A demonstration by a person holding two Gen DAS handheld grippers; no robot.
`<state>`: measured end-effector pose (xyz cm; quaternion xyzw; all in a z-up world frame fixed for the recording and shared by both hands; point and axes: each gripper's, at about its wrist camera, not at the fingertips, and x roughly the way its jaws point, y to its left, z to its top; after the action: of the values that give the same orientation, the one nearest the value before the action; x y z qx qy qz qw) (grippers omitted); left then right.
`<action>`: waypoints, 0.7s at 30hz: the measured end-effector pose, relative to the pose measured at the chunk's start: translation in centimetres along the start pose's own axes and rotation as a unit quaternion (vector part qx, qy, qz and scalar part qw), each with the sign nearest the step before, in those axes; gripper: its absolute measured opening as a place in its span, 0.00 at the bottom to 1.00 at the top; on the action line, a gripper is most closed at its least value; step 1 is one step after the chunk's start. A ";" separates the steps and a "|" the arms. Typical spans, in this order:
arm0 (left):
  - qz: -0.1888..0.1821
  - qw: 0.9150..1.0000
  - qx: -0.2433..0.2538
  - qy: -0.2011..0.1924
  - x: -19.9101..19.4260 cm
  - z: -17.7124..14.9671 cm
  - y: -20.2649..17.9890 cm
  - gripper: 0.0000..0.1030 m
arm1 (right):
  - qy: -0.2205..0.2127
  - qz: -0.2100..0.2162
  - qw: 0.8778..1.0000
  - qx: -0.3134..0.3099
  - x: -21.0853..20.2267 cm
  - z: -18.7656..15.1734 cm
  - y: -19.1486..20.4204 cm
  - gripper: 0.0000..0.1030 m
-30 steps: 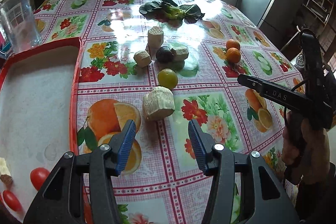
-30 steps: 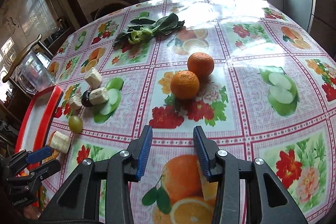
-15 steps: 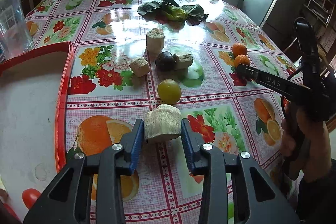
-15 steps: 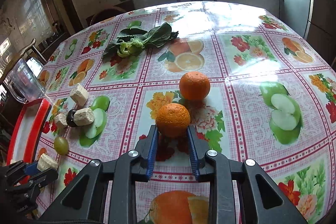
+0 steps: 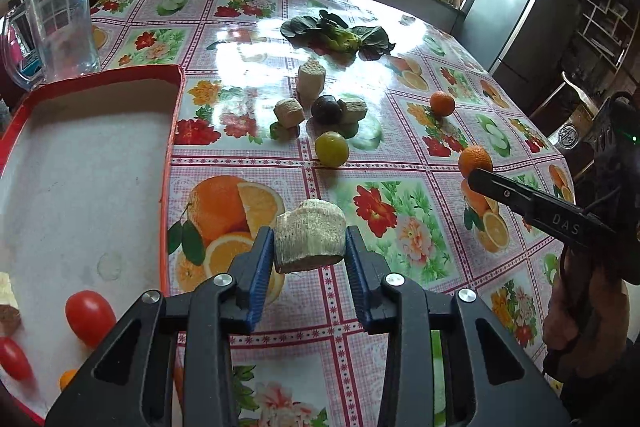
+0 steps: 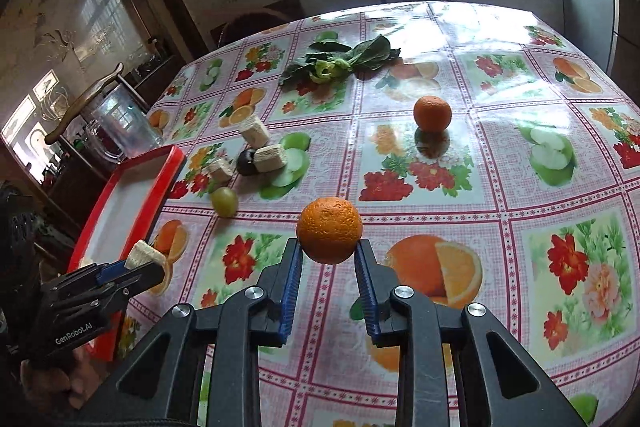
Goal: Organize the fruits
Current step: 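Close the right gripper on the orange while the left gripper closes on the cream block, then carry the orange in the right gripper and block in the left gripper over the tray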
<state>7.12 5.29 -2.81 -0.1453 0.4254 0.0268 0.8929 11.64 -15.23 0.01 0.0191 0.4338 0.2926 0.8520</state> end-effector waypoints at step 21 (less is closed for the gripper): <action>0.015 0.998 -0.047 -0.041 -5.9 -3.0 4.6 0.32 | 0.013 0.067 0.995 -0.067 -1.3 -3.1 10.0 0.26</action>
<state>0.28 9.30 -1.13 -0.1796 0.3884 0.0662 0.9014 3.91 -8.30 1.94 -0.0130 0.4219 0.3775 0.8242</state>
